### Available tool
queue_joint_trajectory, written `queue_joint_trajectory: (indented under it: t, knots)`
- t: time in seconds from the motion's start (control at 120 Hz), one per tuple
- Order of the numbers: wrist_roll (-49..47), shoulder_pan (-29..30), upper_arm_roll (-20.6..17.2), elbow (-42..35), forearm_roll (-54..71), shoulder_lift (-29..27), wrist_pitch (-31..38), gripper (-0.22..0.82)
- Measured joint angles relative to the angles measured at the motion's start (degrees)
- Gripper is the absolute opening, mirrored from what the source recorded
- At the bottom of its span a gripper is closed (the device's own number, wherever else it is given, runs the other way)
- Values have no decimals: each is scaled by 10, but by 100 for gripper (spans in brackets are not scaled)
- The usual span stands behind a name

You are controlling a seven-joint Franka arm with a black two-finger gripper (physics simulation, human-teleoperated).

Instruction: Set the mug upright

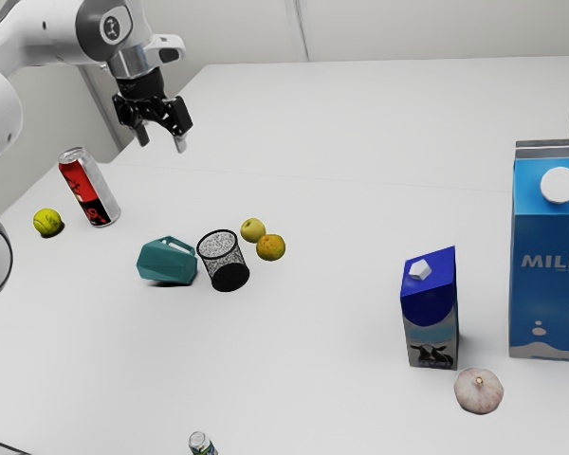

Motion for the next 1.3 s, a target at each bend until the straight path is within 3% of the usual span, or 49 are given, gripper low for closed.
queue_joint_trajectory:
  t: [0.267, 0.467, 0.675, 0.808, 1.067, 1.3]
  knots:
    - [0, 3, 0, -24, 8, -10, 0, 60]
    - [-3, 27, 2, -170, 3, -88, 30, 60]
    - [31, 43, 85, -303, -94, -126, 96, 60]
    - [72, 60, 111, -324, -148, -109, 138, 60]
    - [170, 74, 114, -325, -251, -35, 217, 60]
    - [262, 118, 114, -325, -305, -8, 247, 60]
